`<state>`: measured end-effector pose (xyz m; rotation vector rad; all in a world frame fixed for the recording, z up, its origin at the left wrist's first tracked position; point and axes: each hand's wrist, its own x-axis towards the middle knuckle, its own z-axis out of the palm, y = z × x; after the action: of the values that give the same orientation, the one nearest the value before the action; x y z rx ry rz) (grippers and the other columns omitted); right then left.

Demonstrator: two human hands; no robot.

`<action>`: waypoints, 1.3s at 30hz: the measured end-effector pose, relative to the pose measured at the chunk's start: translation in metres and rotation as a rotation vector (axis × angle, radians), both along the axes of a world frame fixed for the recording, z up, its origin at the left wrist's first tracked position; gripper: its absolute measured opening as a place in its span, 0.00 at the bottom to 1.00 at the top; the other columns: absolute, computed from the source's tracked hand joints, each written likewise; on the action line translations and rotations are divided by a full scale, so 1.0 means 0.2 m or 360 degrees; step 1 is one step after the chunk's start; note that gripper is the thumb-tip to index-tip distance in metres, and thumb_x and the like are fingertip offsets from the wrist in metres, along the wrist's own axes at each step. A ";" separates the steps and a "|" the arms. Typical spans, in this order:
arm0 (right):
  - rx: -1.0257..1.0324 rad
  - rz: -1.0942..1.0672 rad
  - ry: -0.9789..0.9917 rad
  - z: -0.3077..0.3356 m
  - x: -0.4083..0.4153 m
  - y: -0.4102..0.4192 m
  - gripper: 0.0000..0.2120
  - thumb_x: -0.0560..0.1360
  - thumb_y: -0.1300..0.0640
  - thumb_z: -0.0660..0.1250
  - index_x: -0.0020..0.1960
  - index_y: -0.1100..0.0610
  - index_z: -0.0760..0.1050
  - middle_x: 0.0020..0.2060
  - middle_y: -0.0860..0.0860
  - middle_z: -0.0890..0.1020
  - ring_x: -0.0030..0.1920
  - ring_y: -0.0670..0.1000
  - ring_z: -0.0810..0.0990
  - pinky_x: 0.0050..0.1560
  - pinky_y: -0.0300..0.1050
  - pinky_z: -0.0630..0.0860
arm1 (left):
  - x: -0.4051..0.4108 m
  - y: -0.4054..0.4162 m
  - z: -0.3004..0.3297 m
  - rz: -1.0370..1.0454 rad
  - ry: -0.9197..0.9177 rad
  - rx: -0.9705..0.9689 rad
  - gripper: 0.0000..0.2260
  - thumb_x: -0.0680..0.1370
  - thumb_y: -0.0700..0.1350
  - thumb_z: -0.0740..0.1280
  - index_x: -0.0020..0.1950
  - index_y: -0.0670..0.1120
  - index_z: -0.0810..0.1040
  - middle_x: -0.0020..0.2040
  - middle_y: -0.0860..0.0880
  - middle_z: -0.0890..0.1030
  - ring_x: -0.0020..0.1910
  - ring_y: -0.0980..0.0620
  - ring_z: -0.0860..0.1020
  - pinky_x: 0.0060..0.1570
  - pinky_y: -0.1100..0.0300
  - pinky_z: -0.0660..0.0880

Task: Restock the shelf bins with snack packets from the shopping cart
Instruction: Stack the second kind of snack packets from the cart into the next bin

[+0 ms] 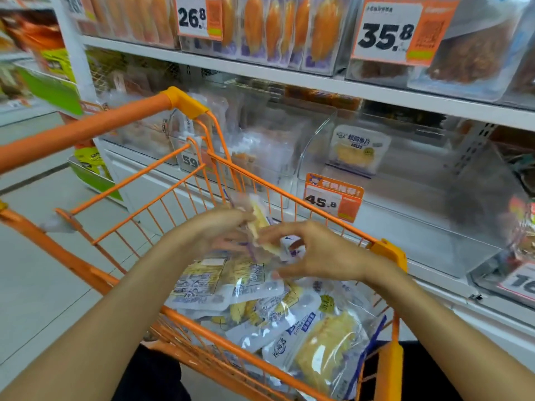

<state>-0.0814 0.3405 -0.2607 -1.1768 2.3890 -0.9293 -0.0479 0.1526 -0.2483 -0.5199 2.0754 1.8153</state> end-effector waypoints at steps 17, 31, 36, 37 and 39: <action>0.0752 0.0374 0.0274 -0.01 -0.03 -0.04 0.23 0.76 0.44 0.66 0.69 0.47 0.70 0.66 0.45 0.75 0.65 0.48 0.72 0.65 0.49 0.71 | 0.07 -0.33 0.05 0.0438 0.0141 -0.0205 0.04 0.77 0.41 0.66 0.43 0.45 0.73 0.40 0.47 0.73 0.38 0.49 0.71 0.40 0.56 0.73; -0.0541 -0.1036 -0.0798 0.17 -0.13 0.14 0.13 0.82 0.56 0.57 0.51 0.61 0.78 0.38 0.57 0.80 0.31 0.49 0.73 0.25 0.35 0.71 | 0.04 -0.21 0.07 0.0610 0.0277 0.0360 0.06 0.79 0.45 0.63 0.42 0.46 0.74 0.38 0.50 0.69 0.24 0.52 0.69 0.28 0.60 0.72; -0.0657 -0.1042 -0.0898 0.19 -0.10 0.13 0.05 0.76 0.56 0.67 0.44 0.56 0.79 0.38 0.52 0.82 0.31 0.49 0.76 0.28 0.35 0.73 | 0.01 -0.09 0.07 0.0472 0.0317 0.0892 0.07 0.82 0.45 0.57 0.54 0.44 0.71 0.40 0.49 0.74 0.38 0.46 0.77 0.43 0.53 0.76; -0.0656 -0.1008 -0.0849 0.18 -0.09 0.13 0.05 0.76 0.55 0.68 0.43 0.54 0.80 0.35 0.49 0.83 0.30 0.46 0.77 0.28 0.34 0.73 | 0.01 -0.07 0.06 0.0438 0.0334 0.0995 0.12 0.83 0.45 0.55 0.61 0.46 0.75 0.42 0.50 0.78 0.47 0.43 0.78 0.51 0.51 0.76; -0.0705 -0.1008 -0.0774 0.16 -0.07 0.11 0.03 0.75 0.54 0.69 0.45 0.52 0.80 0.33 0.47 0.83 0.28 0.41 0.78 0.29 0.33 0.73 | 0.02 -0.03 0.06 0.0392 0.0334 0.1151 0.14 0.83 0.46 0.52 0.68 0.48 0.67 0.52 0.48 0.82 0.58 0.44 0.78 0.65 0.45 0.70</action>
<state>-0.0957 0.3618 -0.2296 -0.2061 2.2074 -1.7683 -0.0441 0.1469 -0.2363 -0.3979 1.3358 2.6641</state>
